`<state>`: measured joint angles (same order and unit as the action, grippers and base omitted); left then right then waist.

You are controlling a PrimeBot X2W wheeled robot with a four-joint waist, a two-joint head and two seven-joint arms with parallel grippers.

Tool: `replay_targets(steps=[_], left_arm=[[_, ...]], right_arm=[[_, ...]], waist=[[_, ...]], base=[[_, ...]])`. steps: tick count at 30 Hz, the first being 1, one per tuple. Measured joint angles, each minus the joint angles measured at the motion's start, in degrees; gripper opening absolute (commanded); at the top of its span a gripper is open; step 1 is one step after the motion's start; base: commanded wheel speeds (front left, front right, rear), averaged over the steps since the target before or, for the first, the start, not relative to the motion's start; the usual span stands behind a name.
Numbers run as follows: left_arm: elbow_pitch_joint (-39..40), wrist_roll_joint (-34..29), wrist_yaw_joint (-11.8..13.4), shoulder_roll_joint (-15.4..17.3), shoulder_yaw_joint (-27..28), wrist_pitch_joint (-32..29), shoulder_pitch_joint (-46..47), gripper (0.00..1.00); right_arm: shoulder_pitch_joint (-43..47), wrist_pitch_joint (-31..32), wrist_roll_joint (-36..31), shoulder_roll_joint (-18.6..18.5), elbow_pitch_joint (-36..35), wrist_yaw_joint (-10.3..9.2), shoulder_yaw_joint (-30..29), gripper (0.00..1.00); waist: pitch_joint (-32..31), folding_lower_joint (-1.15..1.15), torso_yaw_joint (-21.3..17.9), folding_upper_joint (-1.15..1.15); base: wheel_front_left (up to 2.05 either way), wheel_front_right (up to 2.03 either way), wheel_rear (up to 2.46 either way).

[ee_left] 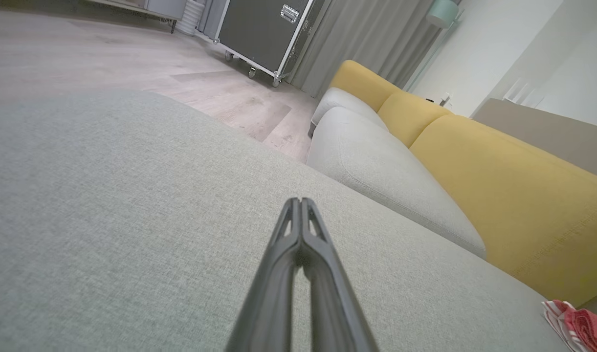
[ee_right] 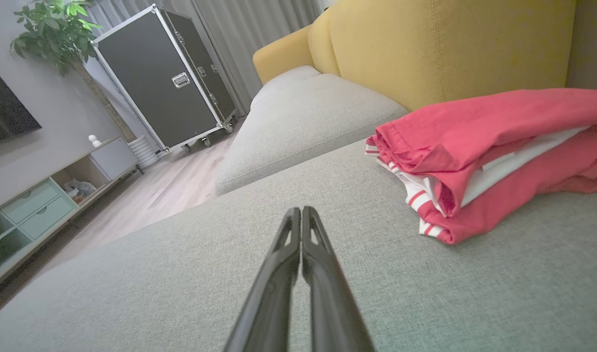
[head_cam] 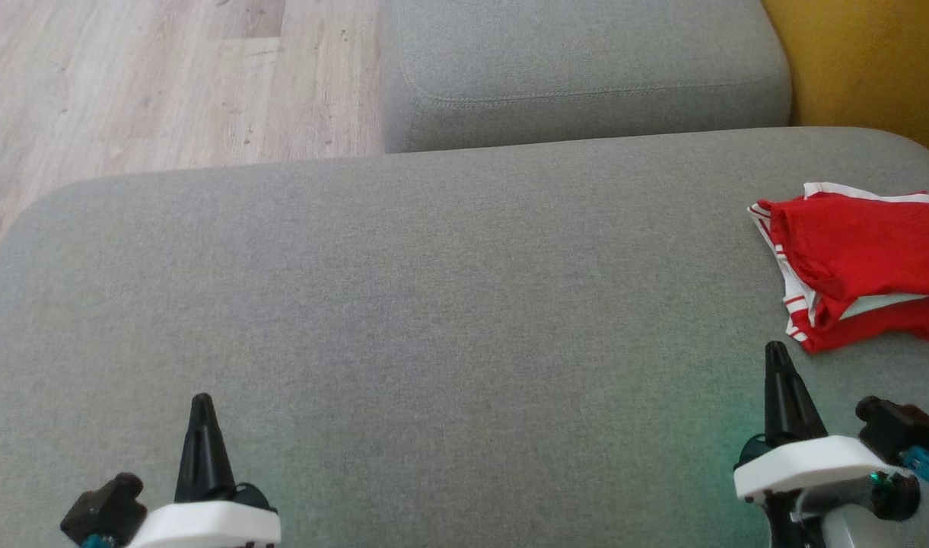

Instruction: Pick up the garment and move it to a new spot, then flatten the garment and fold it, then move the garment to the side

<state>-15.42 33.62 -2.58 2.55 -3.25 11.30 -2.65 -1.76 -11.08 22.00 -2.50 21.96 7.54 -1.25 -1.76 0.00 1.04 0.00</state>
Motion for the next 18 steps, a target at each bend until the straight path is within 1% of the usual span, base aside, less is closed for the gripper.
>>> replay_targets(steps=[16, 18], left_arm=[[-0.01, 8.26, -0.54, 0.00, 1.36, -2.49, 0.32, 0.00], [-0.01, 9.35, -0.93, 0.00, 1.45, -2.80, 0.53, 0.00]], right_arm=[[0.00, 2.41, 9.90, 0.01, -0.80, -0.01, -0.98, 0.00], [-0.01, 3.00, 11.22, 0.01, -0.90, -0.01, -1.09, 0.00]], waist=[[0.28, 0.00, -0.15, 0.00], [0.31, 0.00, -0.17, 0.00]], base=[[0.00, 0.00, 0.00], [0.00, 0.00, 0.00]])
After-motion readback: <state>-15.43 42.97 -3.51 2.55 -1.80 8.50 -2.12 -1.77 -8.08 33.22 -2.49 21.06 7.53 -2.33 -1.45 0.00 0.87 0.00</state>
